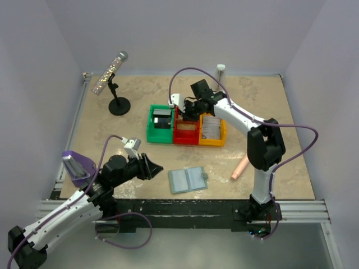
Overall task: Take the credit cards out of the card holder
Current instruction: Place the credit card in the storage box, then remove the credit card from the card holder.
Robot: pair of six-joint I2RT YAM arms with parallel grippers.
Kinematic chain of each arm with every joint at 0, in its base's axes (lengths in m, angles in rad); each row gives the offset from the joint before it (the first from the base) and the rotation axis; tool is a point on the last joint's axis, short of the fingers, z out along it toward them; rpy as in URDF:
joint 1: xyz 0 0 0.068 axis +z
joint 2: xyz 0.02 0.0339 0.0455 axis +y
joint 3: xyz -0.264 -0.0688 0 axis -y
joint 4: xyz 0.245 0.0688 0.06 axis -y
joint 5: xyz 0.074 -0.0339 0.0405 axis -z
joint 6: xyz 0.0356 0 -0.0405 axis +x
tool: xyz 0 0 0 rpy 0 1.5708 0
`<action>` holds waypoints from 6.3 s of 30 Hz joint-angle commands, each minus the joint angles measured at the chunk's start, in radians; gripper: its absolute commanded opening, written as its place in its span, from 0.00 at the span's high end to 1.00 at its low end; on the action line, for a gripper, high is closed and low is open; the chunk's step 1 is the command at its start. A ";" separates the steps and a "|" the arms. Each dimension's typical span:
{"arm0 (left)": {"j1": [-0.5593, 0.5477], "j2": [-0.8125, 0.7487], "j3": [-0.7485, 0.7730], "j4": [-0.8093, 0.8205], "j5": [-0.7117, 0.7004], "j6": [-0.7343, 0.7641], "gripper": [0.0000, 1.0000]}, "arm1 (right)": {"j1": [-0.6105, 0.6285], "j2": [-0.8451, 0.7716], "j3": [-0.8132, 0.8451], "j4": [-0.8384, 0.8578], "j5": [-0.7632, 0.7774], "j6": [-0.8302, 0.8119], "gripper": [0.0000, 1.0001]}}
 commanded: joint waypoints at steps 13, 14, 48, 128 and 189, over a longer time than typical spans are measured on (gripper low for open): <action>0.003 0.019 0.015 0.068 0.023 0.005 0.51 | -0.011 0.070 0.126 -0.142 -0.079 0.034 1.00; 0.003 0.021 0.016 0.070 0.023 0.006 0.51 | -0.010 0.074 0.134 -0.150 -0.077 0.034 1.00; 0.003 0.157 0.035 0.157 0.044 0.023 0.51 | -0.010 0.169 0.286 -0.245 -0.013 0.126 1.00; 0.003 0.245 0.055 0.235 0.062 0.025 0.51 | -0.008 -0.065 0.259 -0.046 0.235 0.362 0.78; -0.110 0.650 0.098 0.352 0.174 -0.023 0.38 | 0.346 -0.526 -0.690 -0.128 0.518 1.312 0.39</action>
